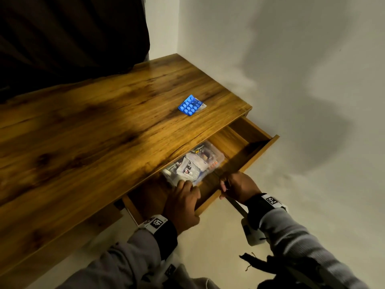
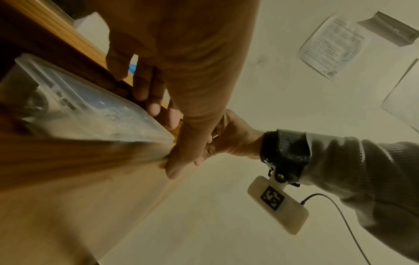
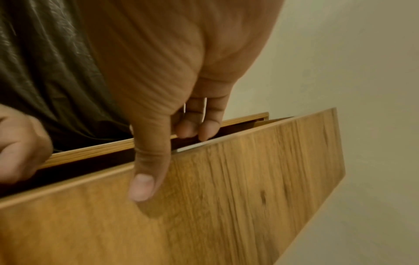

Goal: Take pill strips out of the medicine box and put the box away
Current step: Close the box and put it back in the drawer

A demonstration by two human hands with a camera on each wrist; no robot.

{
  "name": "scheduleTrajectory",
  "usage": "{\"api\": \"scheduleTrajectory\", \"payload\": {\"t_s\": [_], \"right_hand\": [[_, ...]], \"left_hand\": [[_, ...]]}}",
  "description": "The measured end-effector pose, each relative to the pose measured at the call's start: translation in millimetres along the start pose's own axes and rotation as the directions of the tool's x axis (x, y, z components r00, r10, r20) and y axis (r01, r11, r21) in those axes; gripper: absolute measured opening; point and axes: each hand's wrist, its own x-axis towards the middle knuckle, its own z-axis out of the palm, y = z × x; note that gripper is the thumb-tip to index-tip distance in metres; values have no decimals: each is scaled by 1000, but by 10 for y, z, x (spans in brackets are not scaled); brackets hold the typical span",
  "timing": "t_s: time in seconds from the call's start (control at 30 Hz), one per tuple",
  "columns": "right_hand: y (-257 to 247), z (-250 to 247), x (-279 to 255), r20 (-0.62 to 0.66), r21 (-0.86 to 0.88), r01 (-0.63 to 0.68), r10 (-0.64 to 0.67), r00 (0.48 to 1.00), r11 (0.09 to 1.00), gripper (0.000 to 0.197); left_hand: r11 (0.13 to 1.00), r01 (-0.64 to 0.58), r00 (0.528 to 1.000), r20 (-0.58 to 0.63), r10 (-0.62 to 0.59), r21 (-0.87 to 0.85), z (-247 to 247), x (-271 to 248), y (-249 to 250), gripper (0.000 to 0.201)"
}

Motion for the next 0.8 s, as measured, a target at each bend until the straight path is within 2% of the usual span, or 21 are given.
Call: {"api": "scheduleTrajectory", "payload": {"t_s": [0.07, 0.13, 0.3, 0.4, 0.5, 0.6, 0.7, 0.8], "right_hand": [[-69, 39, 101, -57, 3, 11, -10, 998, 1000, 24], [-143, 79, 222, -102, 1, 13, -13, 995, 1000, 22], [-355, 141, 552, -255, -33, -2, -6, 967, 999, 12], [-452, 156, 747, -313, -17, -9, 3, 950, 1000, 7], [-537, 140, 921, -334, 39, 31, -16, 943, 999, 7], [-607, 32, 1091, -373, 279, 138, -25, 927, 950, 16], [-636, -163, 1319, -476, 470, 169, 87, 875, 866, 18], [-614, -377, 1677, -540, 508, 120, 207, 816, 853, 19]], "left_hand": [[993, -27, 991, -126, 41, 111, -64, -9, -86, 42], [977, -11, 983, -179, 49, 212, -124, 10, -215, 47], [966, 109, 988, -136, -78, 234, -279, 255, -599, 67], [964, 134, 988, -110, -111, 229, -401, 383, -766, 69], [975, 121, 991, -85, -107, 184, -459, 483, -938, 61], [993, 88, 995, -46, -84, 82, -529, 625, -1070, 54], [994, 75, 996, -43, -79, -79, -672, 837, -1233, 48], [968, 23, 996, -77, -44, -248, -825, 1065, -1440, 42]]}}
